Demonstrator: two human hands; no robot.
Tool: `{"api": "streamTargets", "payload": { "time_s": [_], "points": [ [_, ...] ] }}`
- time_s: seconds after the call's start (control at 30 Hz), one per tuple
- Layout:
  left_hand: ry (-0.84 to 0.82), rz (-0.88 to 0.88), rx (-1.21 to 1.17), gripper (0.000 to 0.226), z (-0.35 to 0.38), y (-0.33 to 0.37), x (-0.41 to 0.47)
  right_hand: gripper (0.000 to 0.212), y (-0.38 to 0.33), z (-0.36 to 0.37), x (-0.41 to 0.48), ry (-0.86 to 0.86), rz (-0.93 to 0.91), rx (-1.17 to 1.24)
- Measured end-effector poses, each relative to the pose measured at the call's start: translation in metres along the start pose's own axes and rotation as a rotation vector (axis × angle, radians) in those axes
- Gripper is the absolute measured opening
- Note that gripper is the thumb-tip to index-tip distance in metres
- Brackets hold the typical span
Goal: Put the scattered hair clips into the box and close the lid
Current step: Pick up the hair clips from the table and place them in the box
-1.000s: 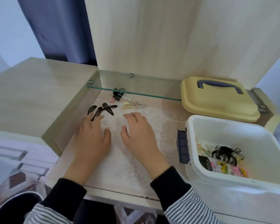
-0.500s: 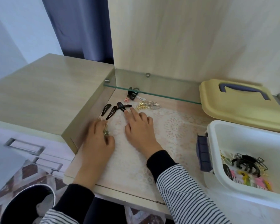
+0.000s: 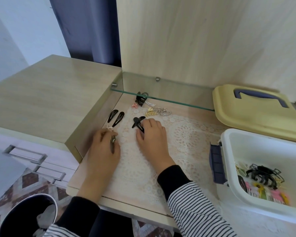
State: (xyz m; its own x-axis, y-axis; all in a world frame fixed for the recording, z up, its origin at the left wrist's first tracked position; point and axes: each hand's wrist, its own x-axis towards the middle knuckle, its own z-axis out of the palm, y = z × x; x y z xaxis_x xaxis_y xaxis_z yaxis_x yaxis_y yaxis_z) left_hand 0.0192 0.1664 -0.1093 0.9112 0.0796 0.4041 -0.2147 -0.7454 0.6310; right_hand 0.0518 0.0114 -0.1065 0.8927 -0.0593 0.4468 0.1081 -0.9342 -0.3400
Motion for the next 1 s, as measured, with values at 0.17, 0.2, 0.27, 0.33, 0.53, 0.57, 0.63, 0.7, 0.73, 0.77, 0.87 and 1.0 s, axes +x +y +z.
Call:
{"api": "streamTargets", "payload": {
  "time_s": [0.17, 0.2, 0.27, 0.33, 0.53, 0.57, 0.63, 0.7, 0.73, 0.77, 0.87, 1.0],
  "points": [
    [-0.007, 0.07, 0.013, 0.018, 0.0, -0.002, -0.001, 0.037, 0.002, 0.001, 0.001, -0.066, 0.019, 0.048],
    [-0.009, 0.088, 0.015, 0.018, 0.0, -0.002, -0.001, 0.036, 0.003, 0.001, 0.001, -0.063, 0.019, 0.056],
    [-0.009, 0.135, 0.016, 0.017, 0.0, -0.001, -0.001, 0.031, 0.003, 0.001, 0.001, -0.049, 0.015, 0.075],
    [-0.011, 0.193, 0.018, 0.017, 0.0, 0.0, -0.002, 0.024, 0.003, 0.001, 0.0, -0.033, 0.007, 0.099],
    [-0.09, 0.282, 0.038, 0.019, 0.0, -0.002, -0.002, 0.021, 0.002, -0.005, -0.001, -0.074, -0.006, 0.179],
    [-0.096, 0.291, 0.044, 0.02, 0.001, -0.003, -0.001, 0.022, 0.002, -0.006, -0.001, -0.085, -0.003, 0.201],
    [-0.108, 0.308, 0.055, 0.02, 0.002, -0.006, 0.0, 0.024, 0.003, -0.008, -0.001, -0.098, 0.005, 0.24],
    [-0.129, 0.315, 0.067, 0.022, 0.004, -0.01, 0.001, 0.025, 0.003, -0.009, -0.001, -0.12, 0.017, 0.268],
    [-0.139, 0.315, 0.073, 0.024, 0.005, -0.011, 0.001, 0.024, 0.003, -0.009, -0.001, -0.132, 0.023, 0.282],
    [-0.145, 0.316, 0.078, 0.024, 0.005, -0.011, 0.002, 0.024, 0.003, -0.009, -0.001, -0.139, 0.031, 0.294],
    [-0.135, 0.319, 0.076, 0.024, 0.005, -0.011, 0.001, 0.022, 0.003, -0.011, -0.002, -0.13, 0.047, 0.337],
    [-0.133, 0.293, 0.08, 0.024, 0.005, -0.012, 0.001, 0.021, 0.003, -0.012, -0.002, -0.116, 0.048, 0.41]
  ]
}}
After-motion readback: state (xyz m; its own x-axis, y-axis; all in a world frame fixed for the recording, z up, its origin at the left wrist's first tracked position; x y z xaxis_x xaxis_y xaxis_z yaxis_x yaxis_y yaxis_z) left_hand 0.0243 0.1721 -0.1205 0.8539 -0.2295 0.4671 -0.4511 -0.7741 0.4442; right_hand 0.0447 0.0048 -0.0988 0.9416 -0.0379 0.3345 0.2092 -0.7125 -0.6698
